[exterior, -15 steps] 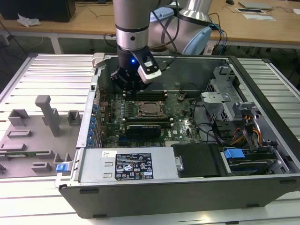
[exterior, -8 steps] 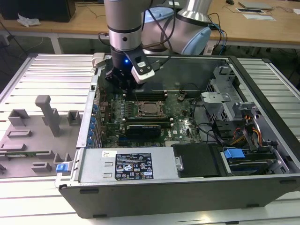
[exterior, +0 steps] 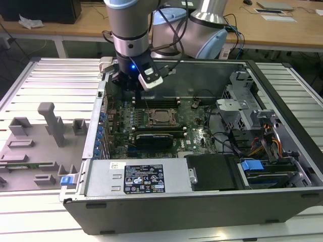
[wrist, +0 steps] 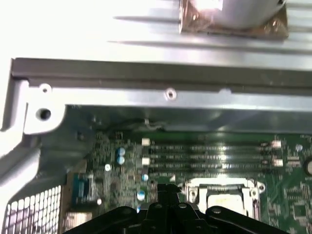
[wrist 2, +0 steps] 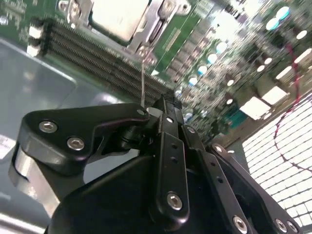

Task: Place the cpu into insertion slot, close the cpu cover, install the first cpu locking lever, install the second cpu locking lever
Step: 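Install the first cpu locking lever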

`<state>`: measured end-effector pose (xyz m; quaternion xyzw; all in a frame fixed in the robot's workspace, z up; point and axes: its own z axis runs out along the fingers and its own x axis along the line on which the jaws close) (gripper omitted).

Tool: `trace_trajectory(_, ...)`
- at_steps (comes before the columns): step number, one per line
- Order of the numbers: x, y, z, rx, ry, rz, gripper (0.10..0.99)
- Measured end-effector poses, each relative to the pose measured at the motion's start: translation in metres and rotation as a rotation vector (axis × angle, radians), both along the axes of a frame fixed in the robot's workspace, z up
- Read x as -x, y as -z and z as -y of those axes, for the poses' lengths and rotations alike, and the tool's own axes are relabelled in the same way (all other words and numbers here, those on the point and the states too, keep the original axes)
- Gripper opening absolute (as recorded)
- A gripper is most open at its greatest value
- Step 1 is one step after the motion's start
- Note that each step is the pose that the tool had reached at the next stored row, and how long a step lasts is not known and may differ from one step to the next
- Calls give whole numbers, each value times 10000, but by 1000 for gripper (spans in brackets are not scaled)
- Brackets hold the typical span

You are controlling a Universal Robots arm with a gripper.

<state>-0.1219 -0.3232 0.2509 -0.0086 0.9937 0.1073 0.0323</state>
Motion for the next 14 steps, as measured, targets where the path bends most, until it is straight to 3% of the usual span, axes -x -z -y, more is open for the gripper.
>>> trace_trajectory(2, 1, 0, 0, -86, -1, 6, 106)
trace_trajectory(6, -10, 0, 1, -105, -3, 4, 106)
trace_trajectory(14, -196, 3, 22, -106, -2, -2, 106)
